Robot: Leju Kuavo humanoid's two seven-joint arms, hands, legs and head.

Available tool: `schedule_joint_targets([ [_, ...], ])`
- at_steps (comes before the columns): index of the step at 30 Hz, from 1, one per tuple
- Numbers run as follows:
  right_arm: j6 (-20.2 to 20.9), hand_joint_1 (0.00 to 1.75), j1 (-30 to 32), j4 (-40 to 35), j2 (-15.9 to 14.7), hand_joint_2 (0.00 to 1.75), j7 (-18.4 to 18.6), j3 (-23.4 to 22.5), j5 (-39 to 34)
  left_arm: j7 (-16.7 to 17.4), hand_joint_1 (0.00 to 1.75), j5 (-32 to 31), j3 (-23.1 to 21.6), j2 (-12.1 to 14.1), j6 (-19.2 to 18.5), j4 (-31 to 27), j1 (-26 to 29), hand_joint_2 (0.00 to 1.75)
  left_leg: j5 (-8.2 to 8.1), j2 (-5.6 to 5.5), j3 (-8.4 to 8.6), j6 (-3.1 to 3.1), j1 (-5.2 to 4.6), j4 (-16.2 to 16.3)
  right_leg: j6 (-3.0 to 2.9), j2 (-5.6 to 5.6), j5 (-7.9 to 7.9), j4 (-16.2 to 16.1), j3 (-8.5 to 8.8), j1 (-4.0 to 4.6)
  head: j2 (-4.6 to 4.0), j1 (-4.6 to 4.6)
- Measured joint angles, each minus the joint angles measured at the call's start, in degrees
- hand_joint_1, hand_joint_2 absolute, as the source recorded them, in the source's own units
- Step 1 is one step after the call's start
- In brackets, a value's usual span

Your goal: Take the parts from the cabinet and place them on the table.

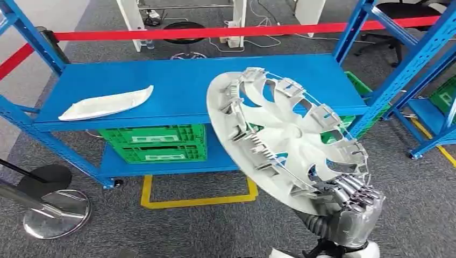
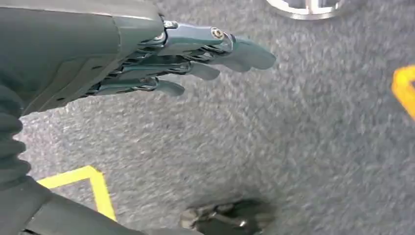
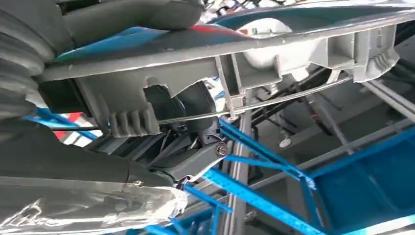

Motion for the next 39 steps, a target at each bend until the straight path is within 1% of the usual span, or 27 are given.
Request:
schedule_joint_targets([
  [2, 0.0, 1.75, 0.1, -0.4, 0.2, 1.75, 0.0, -0.3, -0.1, -0.6, 0.0, 0.0, 0.0, -0.1, 0.0, 0.0, 0.0, 1.75, 1.19, 0.08, -1.82, -0.14, -0.12, 0.3, -0.37, -0.02, 4.7, -4.6, 4.63, 0.16, 0.0, 0.02],
  [3, 0.0, 1.75, 0.1, -0.9, 0.3, 1.75, 0.0, -0.4, 0.0, -1.1, 0.0, 0.0, 0.0, -0.2, 0.1, 0.0, -0.1, 1.75, 1.78, 0.05, -2.58, -0.26, -0.16, 0.6, -0.67, -0.03, 5.67, -9.6, 8.47, 0.21, 0.0, 0.0],
  [5, 0.0, 1.75, -0.1, -2.5, 1.0, 1.75, 0.0, -0.6, 0.2, -1.6, 0.0, -0.3, -0.1, -0.4, 0.5, 0.0, -0.3, 1.75, 2.57, -0.08, -3.44, -0.66, -0.5, 1.5, -1.06, -0.19, 2.66, -20.8, 16.4, 0.53, 0.0, 0.04],
  [6, 0.0, 1.75, -0.3, -3.2, 1.2, 1.75, 0.0, -0.7, 0.4, -1.5, 0.0, -0.4, -0.1, -0.4, 0.6, 0.0, -0.3, 1.75, 3.32, -0.03, -3.75, -0.94, -0.46, 1.6, -1.15, -0.13, 1.88, -21.6, 15.8, 0.62, 0.0, -0.13],
  [8, 0.0, 1.75, -0.3, -5.0, 1.7, 1.75, -0.1, -0.9, 1.1, -0.8, 0.0, -0.6, -0.2, -0.4, 0.7, 0.0, -0.4, 1.75, 4.4, 0.0, -4.1, -1.53, -0.3, 1.4, -1.76, -0.05, 2.52, -21.0, 14.99, 0.77, 0.0, -0.04],
  [9, 0.0, 1.75, -0.3, -5.6, 1.9, 1.75, -0.1, -1.0, 1.5, -0.4, 0.0, -0.7, -0.2, -0.3, 0.8, 0.1, -0.2, 1.75, 4.42, -0.1, -4.41, -1.83, -0.31, 1.5, -2.22, -0.25, 3.29, -21.3, 14.48, 0.21, 0.0, 0.02],
  [11, 0.0, 1.75, -0.4, -6.6, 2.4, 1.75, -0.1, -1.2, 2.3, 0.5, 0.0, -0.7, -0.2, -0.2, 0.9, 0.1, 0.1, 1.75, -2.69, -0.47, -5.4, -2.84, 0.12, 5.6, -3.28, -0.35, 4.61, -21.1, 13.02, 0.19, 0.0, -0.39],
  [12, 0.0, 1.75, -0.4, -7.1, 2.6, 1.75, -0.1, -1.3, 2.7, 0.8, 0.0, -0.6, -0.3, -0.2, 0.8, 0.1, 0.1, 1.75, -6.59, -0.47, -6.06, -3.27, 0.41, 9.7, -3.2, -0.34, 5.29, -21.0, 12.14, 0.2, 0.0, -0.57],
  [13, 0.0, 1.75, -0.4, -7.2, 2.6, 1.75, -0.1, -1.4, 2.9, 0.9, 0.0, -0.6, -0.3, -0.2, 0.8, 0.1, 0.1, 1.75, -9.47, -0.47, -6.56, -3.58, 0.65, 13.8, -3.2, -0.33, 5.95, -20.8, 11.23, 0.2, 0.0, -0.48],
  [14, 0.0, 1.75, -0.4, -7.3, 2.6, 1.75, -0.1, -1.5, 3.1, 1.0, 0.0, -0.6, -0.3, -0.2, 0.8, 0.1, 0.0, 1.75, -10.19, -0.47, -6.66, -3.83, 0.83, 16.9, -3.13, -0.35, 6.52, -20.5, 10.75, 0.2, 0.0, -0.55],
  [15, 0.0, 1.75, -0.4, -7.3, 2.7, 1.75, -0.1, -1.6, 3.3, 1.0, 0.0, -0.6, -0.3, -0.1, 0.7, 0.1, -0.1, 1.75, -8.88, -0.48, -6.22, -4.0, 1.02, 18.4, -3.05, -0.36, 7.09, -20.0, 9.54, 0.19, 0.0, -0.55],
  [16, 0.0, 1.75, -0.3, -7.5, 2.9, 1.75, -0.1, -1.7, 3.4, 1.1, 0.0, -0.6, -0.4, 0.1, 0.7, 0.1, -0.1, 1.75, -6.04, -0.48, -4.88, -4.08, 1.23, 17.9, -2.95, -0.36, 7.66, -19.4, 8.13, 0.17, 0.0, -0.52],
  [18, 0.0, 1.75, -0.2, -7.7, 3.0, 1.75, -0.1, -1.7, 3.6, 1.1, 0.0, -0.6, -0.4, 0.2, 0.7, 0.1, 0.0, 1.75, -2.32, -0.53, 0.04, -3.83, 1.36, 12.0, -2.59, -0.23, 8.41, -18.2, 5.88, 0.15, 0.0, -0.55],
  [20, 0.0, 1.75, -0.2, -7.8, 3.2, 1.75, -0.1, -1.7, 3.8, 1.1, 0.0, -0.6, -0.4, 0.4, 0.7, 0.1, -0.2, 1.75, -5.32, -0.96, 6.33, -3.02, 1.15, 2.3, -1.91, -0.23, 9.07, -17.4, 4.72, 0.38, 0.0, -0.52],
  [22, 0.0, 1.75, -0.2, -7.8, 3.5, 1.75, -0.1, -1.7, 3.9, 0.9, 0.0, -0.5, -0.4, 0.4, 0.7, 0.1, -0.3, 1.75, -5.84, -0.96, 6.32, -2.52, 0.86, 0.9, -1.21, -0.36, 10.32, -17.5, 4.18, 0.13, 0.0, -0.5],
  [24, 0.0, 1.75, -0.1, -8.0, 3.6, 1.75, -0.1, -1.8, 4.3, 0.9, 0.0, -0.5, -0.4, 0.4, 0.7, 0.2, -0.1, 1.75, -4.71, -0.73, 5.02, -1.62, 0.88, 0.3, -0.25, -0.25, 11.23, -17.6, 3.65, 0.17, 0.0, -0.42],
  [25, 0.0, 1.75, 0.1, -8.0, 3.6, 1.75, -0.1, -1.9, 4.4, 0.8, 0.0, -0.4, -0.4, 0.3, 0.7, 0.2, -0.1, 1.75, -4.02, -0.27, 4.71, -1.1, 1.06, 0.3, -0.18, -0.09, 9.25, -16.8, 2.99, -0.03, 0.0, -0.48],
  [26, 0.0, 1.75, 0.1, -8.1, 3.6, 1.75, -0.1, -1.9, 4.5, 0.8, 0.0, -0.4, -0.4, 0.3, 0.7, 0.2, -0.2, 1.75, -3.33, -0.24, 3.69, -0.47, 1.0, 0.3, -0.1, -0.06, 5.38, -14.1, 1.78, -0.03, 0.0, -0.26],
  [28, 0.0, 1.75, 0.2, -8.1, 3.6, 1.75, -0.1, -1.9, 4.8, 0.8, 0.0, -0.3, -0.4, 0.4, 0.7, 0.2, -0.2, 1.75, -1.85, -0.16, 1.94, -0.27, 0.73, 0.3, 0.05, -0.07, -1.02, -6.0, 0.04, -0.03, 0.0, -0.11],
  [29, 0.0, 1.75, 0.2, -8.1, 3.6, 1.75, -0.1, -1.9, 4.8, 0.8, 0.0, -0.3, -0.4, 0.4, 0.7, 0.2, -0.2, 1.75, -1.05, -0.14, 0.91, -0.18, 0.55, 0.4, 0.09, -0.07, -2.26, -2.2, -0.45, -0.01, 0.0, -0.07],
  [31, 0.0, 1.75, 0.4, -8.0, 3.6, 1.75, -0.1, -2.0, 4.8, 0.7, 0.0, -0.2, -0.4, 0.3, 0.6, 0.2, -0.2, 1.75, 0.37, -0.01, -1.05, -0.25, 0.24, 0.6, -0.06, -0.07, 0.87, -0.5, 1.13, 0.0, 0.0, -0.09],
  [33, 0.0, 1.75, 0.5, -8.0, 3.6, 1.75, -0.1, -2.1, 4.8, 0.6, 0.0, 0.0, -0.4, 0.1, 0.6, 0.2, -0.2, 1.75, 1.62, 0.05, -2.91, -0.42, 0.09, 0.9, -0.48, -0.12, 5.37, -6.4, 6.4, 0.1, 0.0, -0.07],
  [34, 0.0, 1.75, 0.5, -8.0, 3.6, 1.75, -0.1, -2.2, 4.8, 0.5, 0.0, 0.0, -0.4, 0.1, 0.5, 0.2, -0.2, 1.75, 2.24, 0.03, -3.32, -0.62, 0.06, 1.1, -0.69, -0.3, 5.21, -11.9, 10.49, 0.15, 0.0, -0.09],
  [35, 0.0, 1.75, 0.4, -8.1, 3.6, 1.75, -0.1, -2.2, 4.8, 0.5, 0.0, 0.0, -0.4, 0.1, 0.4, 0.2, -0.2, 1.75, 2.68, 0.0, -3.86, -0.88, -0.3, 1.5, -0.77, -0.6, 3.32, -18.2, 14.92, 0.36, 0.0, -0.02],
  [36, 0.0, 1.75, 0.4, -8.1, 3.7, 1.75, -0.1, -2.2, 4.8, 0.4, 0.0, 0.0, -0.4, 0.1, 0.4, 0.2, -0.2, 1.75, 3.37, 0.05, -4.17, -1.11, -0.29, 1.6, -1.05, -0.5, 1.87, -21.7, 16.84, 0.38, 0.0, -0.15],
  [38, 0.0, 1.75, 0.7, -8.0, 3.8, 1.75, -0.1, -2.2, 4.8, 0.4, 0.0, 0.0, -0.4, 0.2, 0.4, 0.2, -0.2, 1.75, 4.68, 0.18, -4.37, -1.61, 0.03, 1.3, -1.35, -0.29, 2.47, -21.0, 15.23, 0.72, 0.0, -0.08],
  [39, 0.0, 1.75, 0.7, -8.1, 3.8, 1.75, -0.1, -2.3, 4.8, 0.4, 0.0, 0.0, -0.4, 0.2, 0.3, 0.2, -0.1, 1.75, 4.94, 0.19, -4.6, -1.92, -0.09, 1.2, -1.93, -0.28, 2.98, -21.3, 14.68, 0.48, 0.0, -0.09],
])
